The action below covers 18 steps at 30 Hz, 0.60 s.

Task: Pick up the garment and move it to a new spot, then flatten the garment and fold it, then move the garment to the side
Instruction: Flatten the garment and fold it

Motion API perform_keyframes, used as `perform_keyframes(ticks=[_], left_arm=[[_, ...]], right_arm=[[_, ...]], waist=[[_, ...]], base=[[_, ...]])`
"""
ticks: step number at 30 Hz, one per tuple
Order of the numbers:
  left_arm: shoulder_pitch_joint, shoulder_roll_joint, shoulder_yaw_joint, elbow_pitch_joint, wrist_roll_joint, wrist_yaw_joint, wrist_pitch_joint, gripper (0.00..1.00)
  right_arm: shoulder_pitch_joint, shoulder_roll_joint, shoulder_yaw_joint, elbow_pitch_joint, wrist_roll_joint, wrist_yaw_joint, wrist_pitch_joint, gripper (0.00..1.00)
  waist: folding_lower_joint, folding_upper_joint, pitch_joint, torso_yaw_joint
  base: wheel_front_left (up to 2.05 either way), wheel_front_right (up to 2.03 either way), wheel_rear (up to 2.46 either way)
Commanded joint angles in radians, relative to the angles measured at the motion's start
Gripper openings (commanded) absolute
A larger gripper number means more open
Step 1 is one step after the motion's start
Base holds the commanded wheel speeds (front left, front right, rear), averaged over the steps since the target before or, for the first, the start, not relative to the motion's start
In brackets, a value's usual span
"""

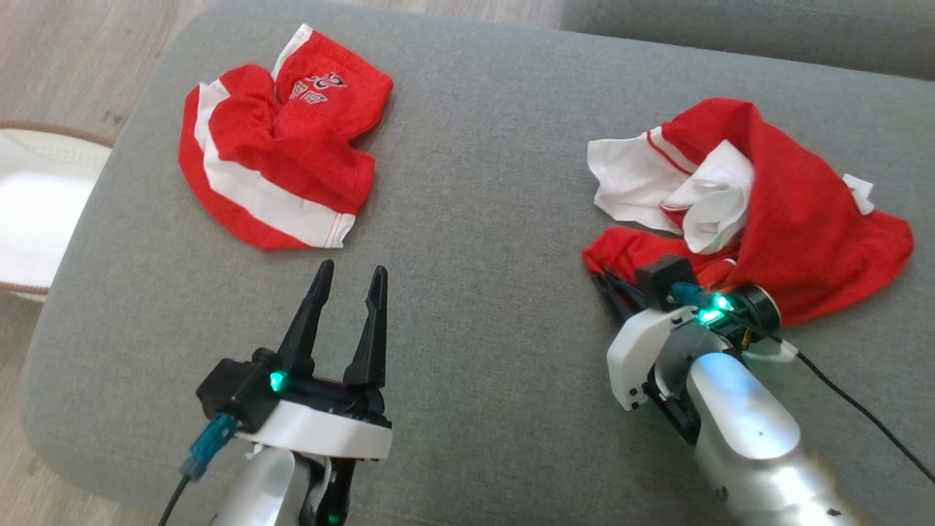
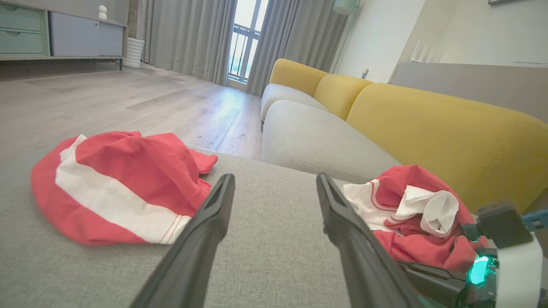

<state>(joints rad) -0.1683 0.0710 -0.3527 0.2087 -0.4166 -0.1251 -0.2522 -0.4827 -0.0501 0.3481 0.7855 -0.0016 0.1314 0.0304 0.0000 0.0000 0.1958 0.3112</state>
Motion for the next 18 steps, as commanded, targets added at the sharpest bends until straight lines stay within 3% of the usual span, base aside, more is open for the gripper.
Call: perform_keyframes(ticks=[1,12,18], left_arm=[[-0.025,0.006,0.038,-0.031,0.001,-0.005,-0.01,1.0],[0.012,0.005,0.059,-0.033,-0.001,-0.006,-0.01,1.0],[0.032,0.003,0.089,-0.045,-0.011,-0.006,-0.01,1.0]], right_arm=[[0.007,0.0,0.011,-0.024,0.017,-0.001,-0.029,0.0],[-0.101,0.0,0.072,-0.214,0.109,-0.001,-0.15,0.0],[-0.263,0.0,0.149,-0.338,0.22,-0.001,-0.176,0.0]], waist=[[0.0,0.0,-0.015,-0.008],[0.0,0.0,-0.096,-0.034],[0.0,0.0,-0.123,-0.049]], base=[[0.0,0.0,0.0],[0.0,0.0,0.0],[0.0,0.0,0.0]])
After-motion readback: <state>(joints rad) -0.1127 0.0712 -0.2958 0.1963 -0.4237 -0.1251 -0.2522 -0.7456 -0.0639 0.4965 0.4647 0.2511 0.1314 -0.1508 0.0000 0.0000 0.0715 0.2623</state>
